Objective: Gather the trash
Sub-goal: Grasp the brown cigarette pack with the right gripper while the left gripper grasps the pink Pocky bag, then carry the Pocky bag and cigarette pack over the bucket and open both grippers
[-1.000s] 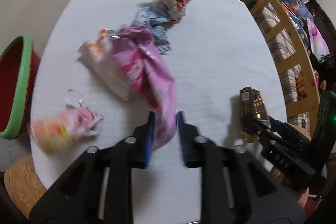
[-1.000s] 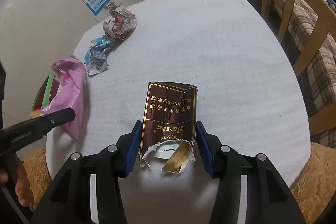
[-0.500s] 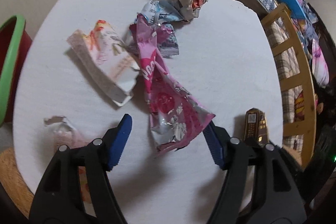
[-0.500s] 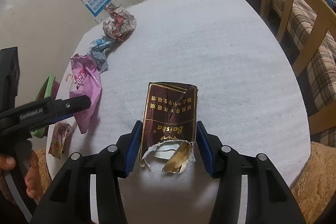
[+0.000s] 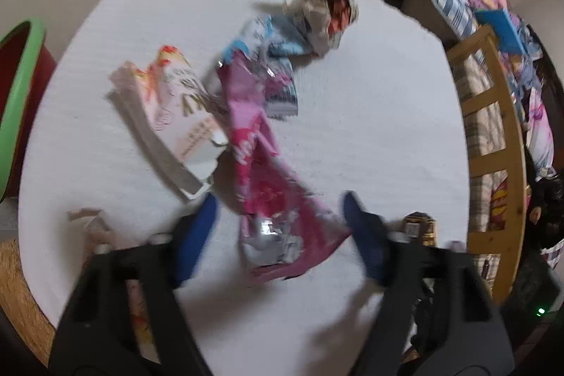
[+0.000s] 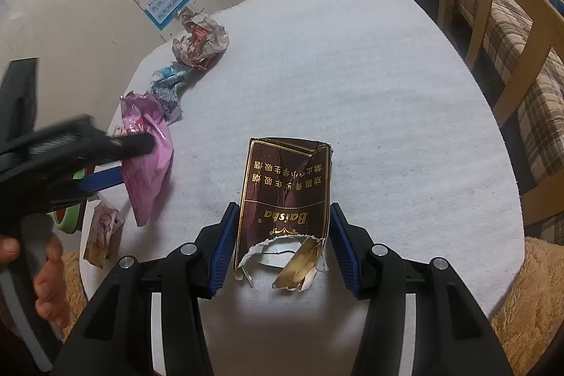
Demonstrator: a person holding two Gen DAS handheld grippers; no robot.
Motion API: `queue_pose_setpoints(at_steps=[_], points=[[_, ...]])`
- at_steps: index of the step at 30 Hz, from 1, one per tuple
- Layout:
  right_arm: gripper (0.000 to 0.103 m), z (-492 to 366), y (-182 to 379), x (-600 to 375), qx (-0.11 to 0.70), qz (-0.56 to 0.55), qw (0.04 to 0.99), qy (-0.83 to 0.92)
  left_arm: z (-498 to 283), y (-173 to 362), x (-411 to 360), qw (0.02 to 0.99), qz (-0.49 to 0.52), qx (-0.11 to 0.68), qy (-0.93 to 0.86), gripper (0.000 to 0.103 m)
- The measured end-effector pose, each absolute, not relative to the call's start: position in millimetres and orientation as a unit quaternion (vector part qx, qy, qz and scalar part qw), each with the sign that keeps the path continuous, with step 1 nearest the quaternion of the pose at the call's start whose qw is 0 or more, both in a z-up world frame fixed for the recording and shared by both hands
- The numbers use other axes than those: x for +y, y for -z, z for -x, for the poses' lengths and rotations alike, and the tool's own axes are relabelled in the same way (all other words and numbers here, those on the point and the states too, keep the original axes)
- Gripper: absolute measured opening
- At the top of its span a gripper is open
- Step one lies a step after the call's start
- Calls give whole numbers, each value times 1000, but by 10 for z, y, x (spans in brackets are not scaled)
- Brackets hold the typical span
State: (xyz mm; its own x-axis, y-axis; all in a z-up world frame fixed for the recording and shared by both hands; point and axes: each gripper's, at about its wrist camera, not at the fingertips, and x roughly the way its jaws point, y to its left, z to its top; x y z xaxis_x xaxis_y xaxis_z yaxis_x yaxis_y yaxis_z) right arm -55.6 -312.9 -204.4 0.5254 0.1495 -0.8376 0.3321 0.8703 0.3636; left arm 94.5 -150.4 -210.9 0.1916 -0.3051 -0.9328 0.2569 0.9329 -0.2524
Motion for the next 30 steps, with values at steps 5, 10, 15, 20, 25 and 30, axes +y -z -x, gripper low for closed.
queue_pose_setpoints(at_steps=[5,10,15,20,25,30], points=[[50,568,2053,-3154,482,-253,837,55,-859,2084,-1599,783,-2,593,188,14],[50,562,2049,-3141,484,-247,838,53,-726,1822,-1485,808,-10,554,198,9],[50,553,2022,-3097,484,-234,841,54,-538,1449,-1292,843,-33,499,195,8],[50,524,1926,-3011,484,-211,848,53,-433,1167,-1061,866,-32,464,186,8],[50,487,1712,-2895,472,-194,859,46,-357,1030,-910,879,-36,443,174,8],[50,460,1447,-2753,456,-183,870,35,-316,928,-797,889,-38,424,170,8]])
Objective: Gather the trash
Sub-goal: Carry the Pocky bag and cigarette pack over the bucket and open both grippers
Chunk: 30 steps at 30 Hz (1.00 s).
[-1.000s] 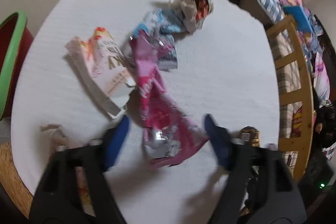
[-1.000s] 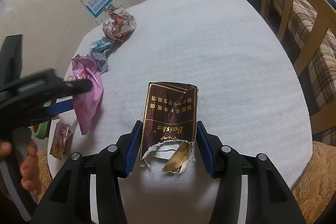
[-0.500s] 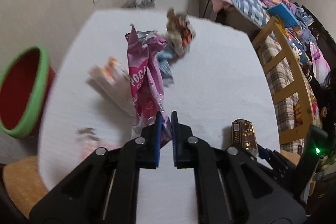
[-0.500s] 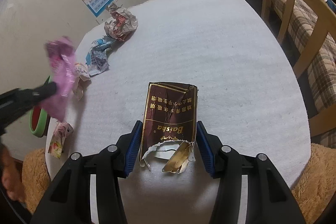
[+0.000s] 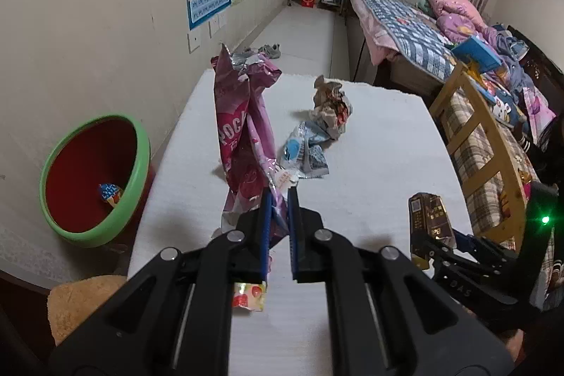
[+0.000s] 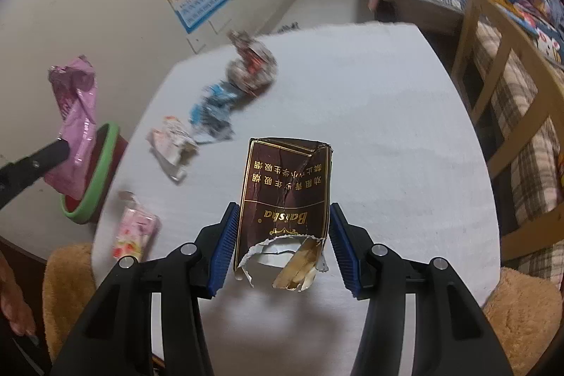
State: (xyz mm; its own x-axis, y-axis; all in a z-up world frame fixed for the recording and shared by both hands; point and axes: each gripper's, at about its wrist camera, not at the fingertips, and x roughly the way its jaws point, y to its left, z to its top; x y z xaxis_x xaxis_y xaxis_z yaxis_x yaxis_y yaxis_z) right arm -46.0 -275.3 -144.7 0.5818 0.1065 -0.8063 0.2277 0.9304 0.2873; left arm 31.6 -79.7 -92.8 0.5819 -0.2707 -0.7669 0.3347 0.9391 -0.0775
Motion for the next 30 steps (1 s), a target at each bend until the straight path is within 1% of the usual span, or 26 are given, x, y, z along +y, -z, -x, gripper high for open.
queue_pose_setpoints(at_steps=[6,11,30], points=[[50,391,1147,-2540,436,-170,884,17,-284,840,-662,897,-30,407,168,8],[50,303,1018,-2364,430,-160,888,-1,-296,832,-462,902,-20,402,155,8],[50,-51,929,-1639,442,-97,889,-71,-412,1022,241,906,0,413,92,8]])
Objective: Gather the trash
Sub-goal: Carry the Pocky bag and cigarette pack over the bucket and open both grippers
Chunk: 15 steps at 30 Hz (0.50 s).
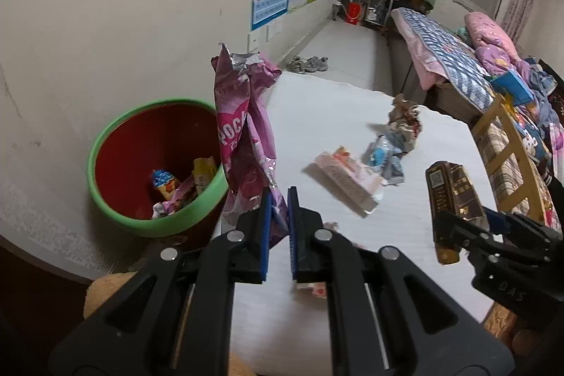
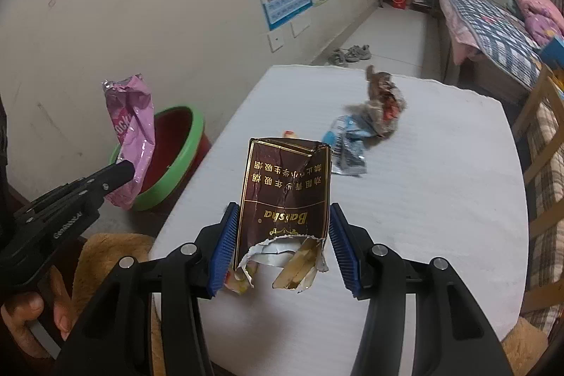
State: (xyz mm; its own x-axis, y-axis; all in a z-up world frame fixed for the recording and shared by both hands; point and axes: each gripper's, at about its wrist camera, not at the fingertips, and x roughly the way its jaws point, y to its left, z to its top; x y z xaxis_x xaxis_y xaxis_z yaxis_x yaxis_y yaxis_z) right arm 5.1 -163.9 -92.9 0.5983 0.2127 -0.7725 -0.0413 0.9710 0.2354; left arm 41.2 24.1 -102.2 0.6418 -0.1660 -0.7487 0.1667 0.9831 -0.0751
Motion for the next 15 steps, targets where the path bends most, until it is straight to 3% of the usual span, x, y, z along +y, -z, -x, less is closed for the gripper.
queue_pose_setpoints(at_steps=[15], points=[[50,-387,850,-1106,439,-68,887,-128,-628,1119,850,909,5,415,29,8]])
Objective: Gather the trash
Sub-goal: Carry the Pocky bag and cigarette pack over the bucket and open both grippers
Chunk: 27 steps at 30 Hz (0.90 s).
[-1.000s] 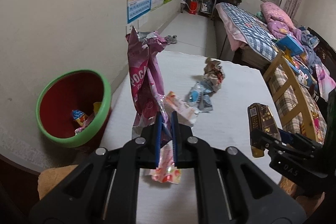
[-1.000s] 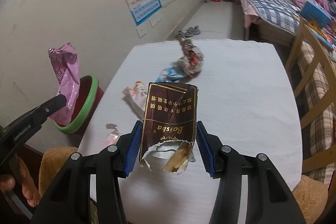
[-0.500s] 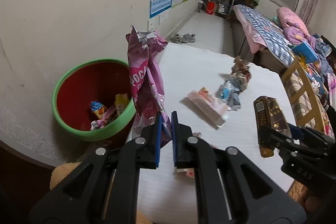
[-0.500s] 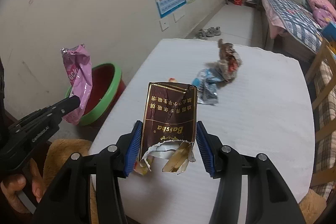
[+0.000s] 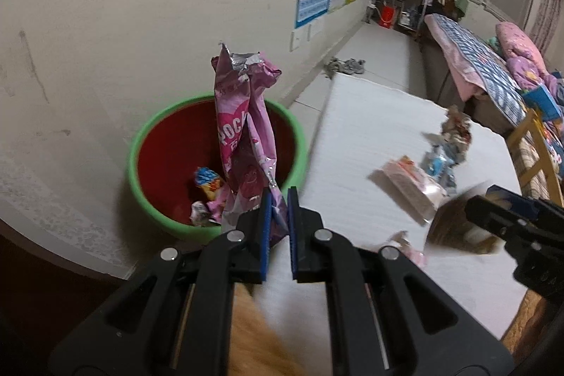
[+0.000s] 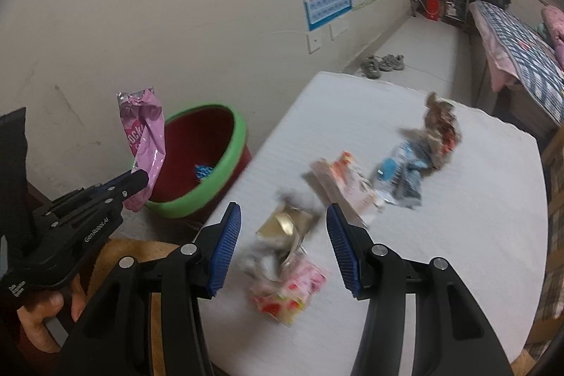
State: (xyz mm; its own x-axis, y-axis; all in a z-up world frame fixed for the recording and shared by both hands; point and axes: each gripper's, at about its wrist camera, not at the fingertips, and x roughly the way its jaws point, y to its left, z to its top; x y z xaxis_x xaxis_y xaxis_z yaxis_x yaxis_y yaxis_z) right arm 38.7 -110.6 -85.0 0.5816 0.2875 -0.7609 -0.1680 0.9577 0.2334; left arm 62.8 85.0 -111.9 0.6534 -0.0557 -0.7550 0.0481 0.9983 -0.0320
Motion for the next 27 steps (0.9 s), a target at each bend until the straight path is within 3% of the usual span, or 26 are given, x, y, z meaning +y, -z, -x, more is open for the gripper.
queue_pose_setpoints(at_steps=[9,10,17,27], points=[[50,-688,898,-823,448,-43,880,-149,-757,1153,1264,907,25,420,2,8],[55,-732,963,-813,464,-38,872,-151,-753,1164,1292,907,27,421,2,8],[62,-1106,1430,-656,517,-62,841,-150,-746,1311,1443,897,60,438,-5,8],[62,-1688,1931,-249,555,-10,825,-104,-696,1347,1563,895,58,441,-15,8]])
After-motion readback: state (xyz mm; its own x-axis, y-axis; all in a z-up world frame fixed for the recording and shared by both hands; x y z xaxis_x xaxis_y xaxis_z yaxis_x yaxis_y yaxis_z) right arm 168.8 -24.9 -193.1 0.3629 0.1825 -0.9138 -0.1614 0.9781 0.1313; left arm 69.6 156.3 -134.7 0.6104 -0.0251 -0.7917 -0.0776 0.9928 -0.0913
